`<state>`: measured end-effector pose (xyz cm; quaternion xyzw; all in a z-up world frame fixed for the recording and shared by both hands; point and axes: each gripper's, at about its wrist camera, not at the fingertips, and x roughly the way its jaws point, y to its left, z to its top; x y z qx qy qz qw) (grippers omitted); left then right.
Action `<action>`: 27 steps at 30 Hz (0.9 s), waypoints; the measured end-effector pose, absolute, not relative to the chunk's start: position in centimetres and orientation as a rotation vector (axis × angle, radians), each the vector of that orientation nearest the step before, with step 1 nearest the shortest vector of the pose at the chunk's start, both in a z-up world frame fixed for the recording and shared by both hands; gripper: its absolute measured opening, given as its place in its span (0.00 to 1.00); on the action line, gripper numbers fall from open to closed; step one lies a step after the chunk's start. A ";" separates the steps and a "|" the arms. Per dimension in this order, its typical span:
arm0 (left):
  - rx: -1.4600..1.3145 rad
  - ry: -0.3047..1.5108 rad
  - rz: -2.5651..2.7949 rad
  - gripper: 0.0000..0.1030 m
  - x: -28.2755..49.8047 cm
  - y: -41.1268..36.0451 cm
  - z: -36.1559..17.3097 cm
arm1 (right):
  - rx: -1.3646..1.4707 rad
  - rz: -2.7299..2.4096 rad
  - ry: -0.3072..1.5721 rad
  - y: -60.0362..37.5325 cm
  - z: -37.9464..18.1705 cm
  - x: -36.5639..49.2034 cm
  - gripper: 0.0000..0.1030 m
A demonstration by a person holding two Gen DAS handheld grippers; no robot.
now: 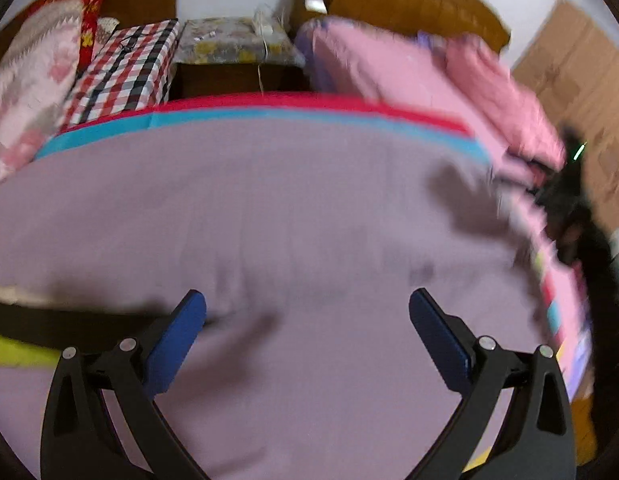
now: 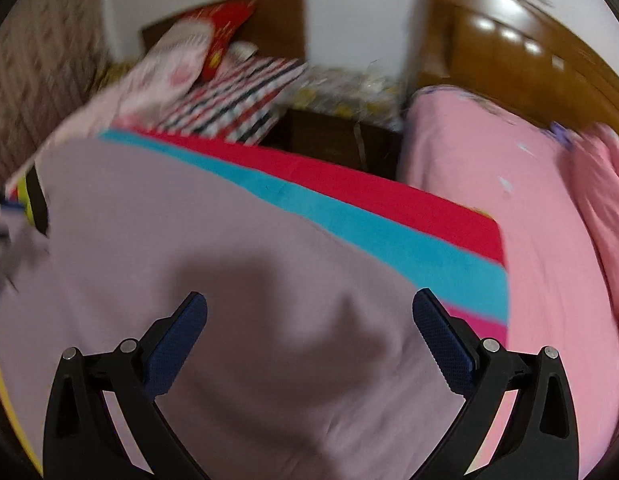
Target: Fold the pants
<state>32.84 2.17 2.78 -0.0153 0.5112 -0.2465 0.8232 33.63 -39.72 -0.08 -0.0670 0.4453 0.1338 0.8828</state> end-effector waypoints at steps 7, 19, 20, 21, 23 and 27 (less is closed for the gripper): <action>-0.327 1.348 -0.505 0.98 43.2 0.7 -1.0 | -0.139 0.452 1.098 -38.4 -3.6 42.1 0.78; -0.708 1.363 -0.366 0.98 48.4 0.0 -2.2 | -0.349 0.447 0.802 -34.8 2.6 31.8 0.13; -0.721 1.363 -0.348 0.98 48.6 0.1 -2.1 | -0.365 0.433 0.762 -34.2 3.1 30.1 0.13; -0.741 1.361 -0.323 0.98 48.6 0.0 -2.3 | -0.369 0.418 0.732 -33.9 3.6 28.5 0.13; -0.740 1.379 -0.296 0.98 48.6 0.1 -2.3 | -0.380 0.388 0.666 -32.7 4.3 25.4 0.12; -0.762 1.381 -0.267 0.66 48.6 0.1 -3.0 | -0.393 0.334 0.607 -31.7 4.4 21.9 0.11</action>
